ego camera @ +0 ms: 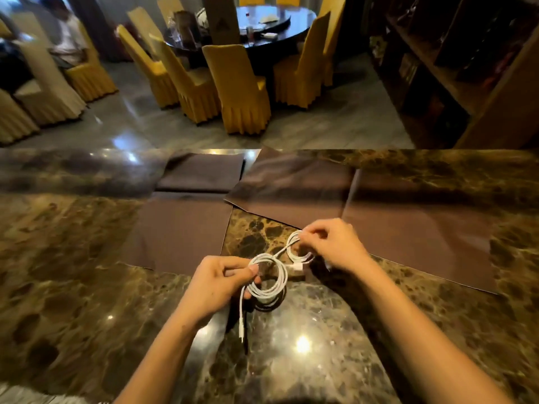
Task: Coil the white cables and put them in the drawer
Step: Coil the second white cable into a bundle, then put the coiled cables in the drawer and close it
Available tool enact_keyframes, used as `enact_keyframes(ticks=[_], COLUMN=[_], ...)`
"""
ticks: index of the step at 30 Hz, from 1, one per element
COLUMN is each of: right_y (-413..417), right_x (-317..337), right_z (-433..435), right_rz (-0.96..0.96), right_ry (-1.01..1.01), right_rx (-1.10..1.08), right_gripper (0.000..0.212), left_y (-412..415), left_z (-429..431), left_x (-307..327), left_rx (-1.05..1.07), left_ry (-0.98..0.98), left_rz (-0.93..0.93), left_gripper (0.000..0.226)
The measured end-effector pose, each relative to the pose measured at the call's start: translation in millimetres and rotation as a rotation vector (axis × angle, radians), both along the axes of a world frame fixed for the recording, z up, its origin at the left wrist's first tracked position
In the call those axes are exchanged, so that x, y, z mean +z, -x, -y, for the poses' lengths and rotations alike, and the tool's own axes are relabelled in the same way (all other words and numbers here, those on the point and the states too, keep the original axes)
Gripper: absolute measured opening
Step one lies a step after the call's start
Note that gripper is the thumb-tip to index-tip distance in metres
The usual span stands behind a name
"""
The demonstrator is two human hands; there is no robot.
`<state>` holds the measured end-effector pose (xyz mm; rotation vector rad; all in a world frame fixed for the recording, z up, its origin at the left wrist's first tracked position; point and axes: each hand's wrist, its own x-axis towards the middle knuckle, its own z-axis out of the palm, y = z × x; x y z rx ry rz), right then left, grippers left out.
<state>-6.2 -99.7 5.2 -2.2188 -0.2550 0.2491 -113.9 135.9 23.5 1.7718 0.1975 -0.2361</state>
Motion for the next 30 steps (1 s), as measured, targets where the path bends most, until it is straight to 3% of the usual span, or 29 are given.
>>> enact_keyframes(ticks=[2, 4, 8, 13, 21, 27, 30], right_y=[-19, -33, -40, -25, 8, 41, 66], right_x=[-8, -13, -14, -19, -13, 2, 6], right_z=[7, 9, -5, -30, -25, -9, 6], right_rz=[0.054, -0.043, -0.098, -0.08, -0.199, -0.155, -0.133], right_ry=[0.165, 0.276, 0.35, 0.471, 0.354, 0.247, 0.139], right_rx=[-0.105, -0.051, 0.008, -0.02, -0.157, -0.297, -0.355], right_gripper=[0.017, 0.027, 0.036, 0.028, 0.012, 0.021, 0.014], left_y=[10, 20, 35, 47, 41, 34, 30], left_z=[2, 4, 6, -5, -42, -67, -68], left_x=[0, 1, -1, -6, -8, -10, -13], left_rx=[0.149, 0.221, 0.335, 0.346, 0.23, 0.161, 0.102], left_ry=[0.053, 0.087, 0.159, 0.192, 0.215, 0.26, 0.263], left_rz=[0.003, 0.004, 0.004, 0.006, 0.027, 0.013, 0.016], left_gripper=[0.017, 0.018, 0.017, 0.019, 0.017, 0.015, 0.015])
